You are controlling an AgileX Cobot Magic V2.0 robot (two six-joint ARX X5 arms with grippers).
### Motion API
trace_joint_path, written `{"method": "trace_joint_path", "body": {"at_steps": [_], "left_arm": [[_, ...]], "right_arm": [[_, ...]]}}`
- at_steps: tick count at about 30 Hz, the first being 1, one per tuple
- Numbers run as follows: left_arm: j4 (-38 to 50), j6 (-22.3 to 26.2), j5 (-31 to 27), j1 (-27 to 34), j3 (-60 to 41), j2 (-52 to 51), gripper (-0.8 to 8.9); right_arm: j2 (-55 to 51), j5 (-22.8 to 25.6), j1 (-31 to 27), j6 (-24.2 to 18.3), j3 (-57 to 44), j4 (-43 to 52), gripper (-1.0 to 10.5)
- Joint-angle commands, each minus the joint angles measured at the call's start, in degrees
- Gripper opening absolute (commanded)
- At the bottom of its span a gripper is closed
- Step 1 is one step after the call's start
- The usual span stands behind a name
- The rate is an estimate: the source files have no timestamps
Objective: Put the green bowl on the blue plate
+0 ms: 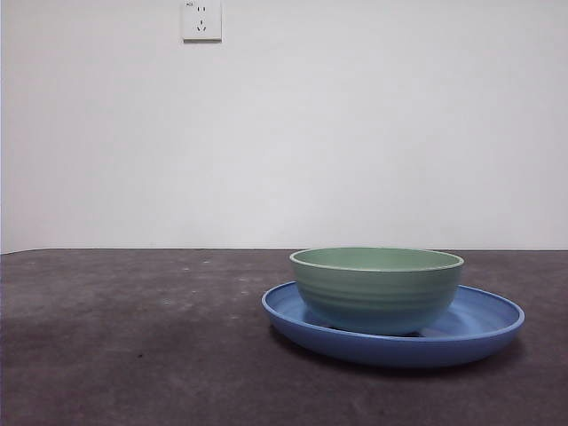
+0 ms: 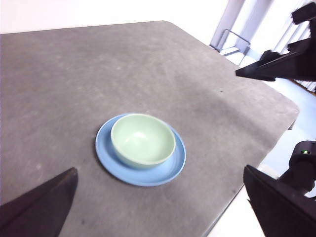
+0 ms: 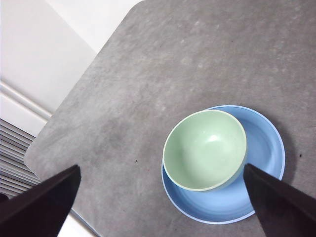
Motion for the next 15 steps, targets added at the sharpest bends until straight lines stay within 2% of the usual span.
{"method": "trace_joint_path", "body": {"at_steps": [1,8,15], "left_arm": [[-1.46,0.66,-0.85,-0.26,0.37,0.02,6.26],[-2.47,1.05,-0.7,-0.28,0.37,0.11,6.26],[-2.43,3.72,-0.72,-0.28,0.37,0.11,6.26]], "right_arm": [[0.22,-0.13,0.17,-0.66,0.92,-0.07,5.9],[0.76,0.48,0.15,0.61,0.92,-2.67,5.9],[7.17,1.86,0.15,2.8,0.92,-3.48,5.9]]}}
